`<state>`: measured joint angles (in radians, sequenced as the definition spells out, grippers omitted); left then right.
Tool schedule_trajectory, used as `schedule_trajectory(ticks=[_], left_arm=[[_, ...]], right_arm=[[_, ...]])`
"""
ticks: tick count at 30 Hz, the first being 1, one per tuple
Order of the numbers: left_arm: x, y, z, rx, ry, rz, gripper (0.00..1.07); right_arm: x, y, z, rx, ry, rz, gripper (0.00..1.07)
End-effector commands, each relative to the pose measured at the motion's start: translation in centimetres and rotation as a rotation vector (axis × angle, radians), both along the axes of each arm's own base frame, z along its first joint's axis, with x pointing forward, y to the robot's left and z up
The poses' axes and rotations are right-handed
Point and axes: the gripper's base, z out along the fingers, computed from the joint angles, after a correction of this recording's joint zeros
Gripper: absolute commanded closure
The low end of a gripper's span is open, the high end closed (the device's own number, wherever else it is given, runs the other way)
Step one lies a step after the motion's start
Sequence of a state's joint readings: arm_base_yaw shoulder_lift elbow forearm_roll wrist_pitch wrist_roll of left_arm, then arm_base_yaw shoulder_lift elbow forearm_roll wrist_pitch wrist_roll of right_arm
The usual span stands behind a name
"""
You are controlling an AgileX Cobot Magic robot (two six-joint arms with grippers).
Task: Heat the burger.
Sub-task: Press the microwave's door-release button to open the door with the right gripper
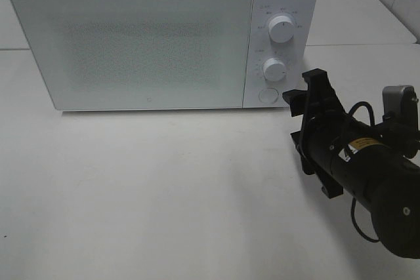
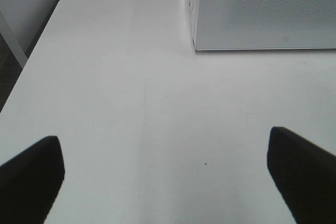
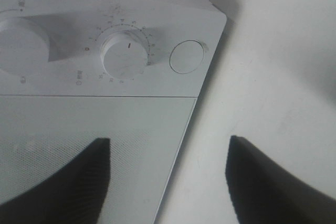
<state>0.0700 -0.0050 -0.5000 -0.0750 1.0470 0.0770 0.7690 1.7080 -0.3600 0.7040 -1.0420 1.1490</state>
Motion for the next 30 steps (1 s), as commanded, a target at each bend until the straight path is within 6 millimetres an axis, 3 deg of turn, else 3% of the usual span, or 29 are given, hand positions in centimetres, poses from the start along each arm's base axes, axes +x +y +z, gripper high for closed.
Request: schedule_trajectory(ticks=[1, 3, 4, 5, 6, 9, 10, 21, 30], left_arm=[[-0.2, 0.0, 0.0, -0.007, -0.026, 0.004, 0.06], [-0.2, 0.0, 0.0, -0.007, -0.026, 0.004, 0.06], [-0.2, 0.0, 0.0, -0.007, -0.026, 0.004, 0.06], [-0.2, 0.0, 0.0, -0.007, -0.026, 0.004, 0.06], [-0.2, 0.0, 0.0, -0.007, -0.026, 0.004, 0.06], [-0.2, 0.0, 0.0, -0.007, -0.026, 0.004, 0.06], [-0.2, 0.0, 0.0, -0.007, -0.026, 0.004, 0.06], [-0.2, 0.0, 0.0, -0.007, -0.026, 0.004, 0.06], [-0.2, 0.0, 0.0, -0.007, -0.026, 0.004, 0.06]], right_arm=[[0.1, 0.2, 0.1, 0.072, 0.011, -0.021, 0.54], [0.1, 0.1, 0.0, 0.132, 0.025, -0.062, 0.75], [0.1, 0.1, 0.0, 0.132, 0.025, -0.062, 0.75], [0.1, 0.1, 0.0, 0.134, 0.026, -0.063, 0.81], [0.1, 0.1, 0.0, 0.134, 0.025, -0.063, 0.94], [0.1, 0.1, 0.0, 0.135, 0.025, -0.064, 0.98], [0.1, 0.0, 0.0, 0.136, 0.026, -0.068, 1.07], [0.2, -0.3, -0.4, 0.139, 0.043, -0.114, 1.07], [1.6, 1.1, -2.0, 0.164, 0.077, -0.136, 1.07]])
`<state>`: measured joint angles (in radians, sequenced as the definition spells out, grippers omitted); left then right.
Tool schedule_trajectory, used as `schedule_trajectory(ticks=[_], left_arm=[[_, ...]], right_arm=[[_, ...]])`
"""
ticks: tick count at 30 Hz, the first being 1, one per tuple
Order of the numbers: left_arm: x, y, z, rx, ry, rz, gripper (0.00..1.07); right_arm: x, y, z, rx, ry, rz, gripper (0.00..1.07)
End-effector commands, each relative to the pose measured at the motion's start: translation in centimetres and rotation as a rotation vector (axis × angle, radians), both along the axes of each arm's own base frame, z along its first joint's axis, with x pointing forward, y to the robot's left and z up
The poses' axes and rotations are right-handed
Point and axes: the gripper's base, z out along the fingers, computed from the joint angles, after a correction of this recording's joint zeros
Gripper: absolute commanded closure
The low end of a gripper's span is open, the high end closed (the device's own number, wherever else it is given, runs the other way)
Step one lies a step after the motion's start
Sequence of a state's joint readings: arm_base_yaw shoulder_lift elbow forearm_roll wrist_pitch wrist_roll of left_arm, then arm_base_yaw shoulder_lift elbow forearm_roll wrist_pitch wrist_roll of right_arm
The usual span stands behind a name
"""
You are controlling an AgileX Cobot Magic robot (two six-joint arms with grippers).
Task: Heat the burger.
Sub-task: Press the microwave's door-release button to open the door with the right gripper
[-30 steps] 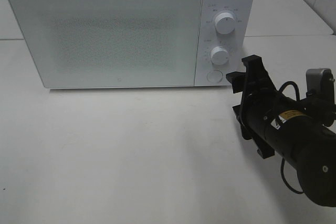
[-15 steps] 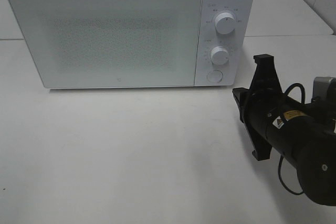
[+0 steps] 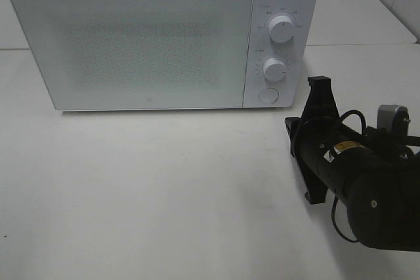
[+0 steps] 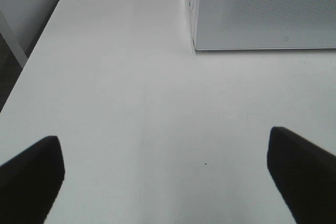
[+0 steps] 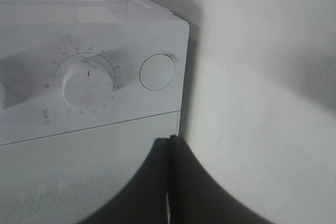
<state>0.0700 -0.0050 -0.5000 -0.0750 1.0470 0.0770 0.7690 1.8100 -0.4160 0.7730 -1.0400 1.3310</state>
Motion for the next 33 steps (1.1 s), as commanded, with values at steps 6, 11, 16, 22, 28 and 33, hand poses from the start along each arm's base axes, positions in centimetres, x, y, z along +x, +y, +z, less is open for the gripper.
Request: schedule_trajectory(ticks=[6, 11, 16, 22, 28, 33], left_arm=[[-0.2, 0.0, 0.0, -0.007, -0.026, 0.004, 0.06], [-0.2, 0.0, 0.0, -0.007, -0.026, 0.004, 0.06], [-0.2, 0.0, 0.0, -0.007, -0.026, 0.004, 0.06], [-0.2, 0.0, 0.0, -0.007, -0.026, 0.004, 0.06], [-0.2, 0.0, 0.0, -0.007, -0.026, 0.004, 0.06], [-0.2, 0.0, 0.0, -0.007, -0.026, 0.004, 0.06]], right_arm=[[2.4, 0.6, -0.7, 0.009, -0.003, 0.003, 1.07], [4.3, 0.3, -0.9, 0.014, 0.010, -0.007, 1.07], [6.0, 0.0, -1.3, 0.003, -0.004, -0.011, 1.07], [7.8, 0.1, -1.9, 0.002, -0.018, -0.015, 1.06], [8.8, 0.7, -2.3, 0.011, -0.018, -0.016, 1.06], [9.4, 1.2, -3.4, 0.037, 0.029, -0.026, 1.06]])
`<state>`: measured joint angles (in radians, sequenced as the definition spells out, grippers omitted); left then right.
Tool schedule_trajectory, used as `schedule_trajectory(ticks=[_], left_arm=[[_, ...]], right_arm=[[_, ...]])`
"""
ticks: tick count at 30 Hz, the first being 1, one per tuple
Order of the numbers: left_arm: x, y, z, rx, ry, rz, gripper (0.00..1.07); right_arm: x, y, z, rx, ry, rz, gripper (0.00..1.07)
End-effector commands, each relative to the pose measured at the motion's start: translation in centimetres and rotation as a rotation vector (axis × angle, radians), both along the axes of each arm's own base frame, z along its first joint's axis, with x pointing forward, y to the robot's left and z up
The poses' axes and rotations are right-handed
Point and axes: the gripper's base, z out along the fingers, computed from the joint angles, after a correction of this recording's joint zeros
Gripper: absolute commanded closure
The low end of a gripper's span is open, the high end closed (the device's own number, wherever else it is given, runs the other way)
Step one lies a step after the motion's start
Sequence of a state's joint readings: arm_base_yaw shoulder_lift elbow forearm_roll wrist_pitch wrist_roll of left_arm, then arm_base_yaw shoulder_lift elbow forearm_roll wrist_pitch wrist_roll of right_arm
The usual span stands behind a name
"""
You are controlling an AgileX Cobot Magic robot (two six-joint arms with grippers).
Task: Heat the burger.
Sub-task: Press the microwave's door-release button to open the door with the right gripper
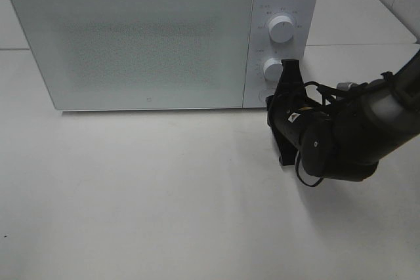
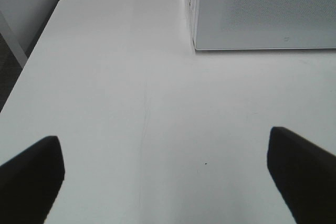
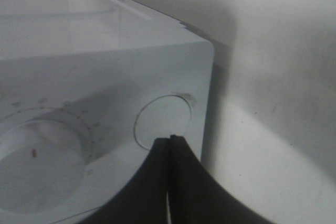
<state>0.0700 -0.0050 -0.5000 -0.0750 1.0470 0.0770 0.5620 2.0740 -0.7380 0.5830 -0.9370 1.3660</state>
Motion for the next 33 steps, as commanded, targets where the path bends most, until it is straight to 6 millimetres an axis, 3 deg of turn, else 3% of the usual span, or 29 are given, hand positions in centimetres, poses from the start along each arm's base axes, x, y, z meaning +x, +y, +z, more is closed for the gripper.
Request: schedule_trajectory(ticks=[1, 12, 33], left_arm=[[-0.2, 0.0, 0.0, -0.007, -0.026, 0.004, 0.06], [-0.2, 0.0, 0.0, -0.007, -0.026, 0.004, 0.06], [-0.2, 0.0, 0.0, -0.007, -0.026, 0.004, 0.06]], right_arm=[[0.3, 0.1, -0.1, 0.014, 0.004, -0.004, 1.06], [1.9, 1.0, -0.5, 0.034, -0.017, -0.023, 1.06], [3.0, -0.1, 0.0, 0.033, -0.060, -0.079, 1.07]])
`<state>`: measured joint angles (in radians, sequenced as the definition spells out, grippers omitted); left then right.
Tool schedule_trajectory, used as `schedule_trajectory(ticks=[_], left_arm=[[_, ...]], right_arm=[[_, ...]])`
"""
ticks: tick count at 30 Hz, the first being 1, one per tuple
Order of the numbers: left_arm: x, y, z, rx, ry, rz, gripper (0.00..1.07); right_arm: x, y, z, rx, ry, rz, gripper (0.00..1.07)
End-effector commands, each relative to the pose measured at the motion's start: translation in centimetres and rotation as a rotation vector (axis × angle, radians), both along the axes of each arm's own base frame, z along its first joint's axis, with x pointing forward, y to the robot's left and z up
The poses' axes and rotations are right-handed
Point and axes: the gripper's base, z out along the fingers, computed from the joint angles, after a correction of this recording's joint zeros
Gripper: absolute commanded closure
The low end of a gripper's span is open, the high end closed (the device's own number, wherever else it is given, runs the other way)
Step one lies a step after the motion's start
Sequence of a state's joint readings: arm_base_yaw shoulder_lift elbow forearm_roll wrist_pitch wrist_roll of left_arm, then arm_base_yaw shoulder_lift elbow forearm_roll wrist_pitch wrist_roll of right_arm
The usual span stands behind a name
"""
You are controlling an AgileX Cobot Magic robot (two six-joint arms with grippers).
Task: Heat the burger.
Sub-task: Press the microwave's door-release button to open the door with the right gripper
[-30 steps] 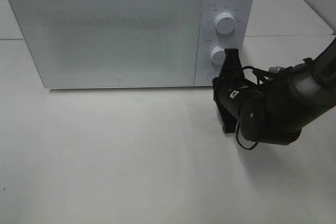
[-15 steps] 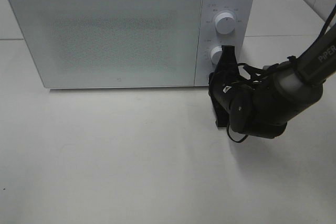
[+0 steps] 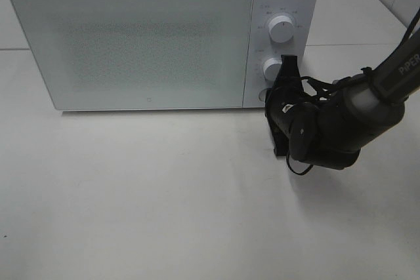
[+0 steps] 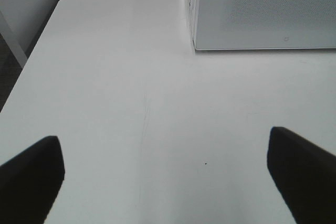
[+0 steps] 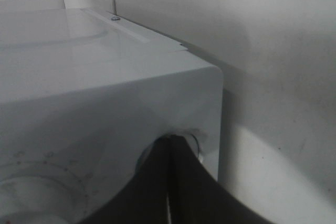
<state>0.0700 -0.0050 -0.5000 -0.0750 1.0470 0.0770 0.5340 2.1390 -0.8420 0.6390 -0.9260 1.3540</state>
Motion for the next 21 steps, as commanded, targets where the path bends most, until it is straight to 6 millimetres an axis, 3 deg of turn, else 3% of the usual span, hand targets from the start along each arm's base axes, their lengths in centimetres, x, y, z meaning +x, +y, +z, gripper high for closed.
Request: schedule_trajectory(ticks=[1, 10, 15, 21], left_arm=[[-0.2, 0.0, 0.0, -0.007, -0.026, 0.004, 0.06], [-0.2, 0.0, 0.0, -0.007, -0.026, 0.004, 0.06], [-0.2, 0.0, 0.0, -0.007, -0.026, 0.004, 0.06], [-0.2, 0.0, 0.0, -0.007, -0.026, 0.004, 0.06]], right_arm=[[0.5, -0.1, 0.6, 0.006, -0.046, -0.006, 1.07], [1.8, 0.6, 1.8, 0.017, -0.108, 0.005, 1.07], [2.6, -0.3, 2.7, -0.015, -0.191, -0.047, 1.07], [3.0, -0.4, 2.3, -0.011, -0.189, -0.068, 1.07]])
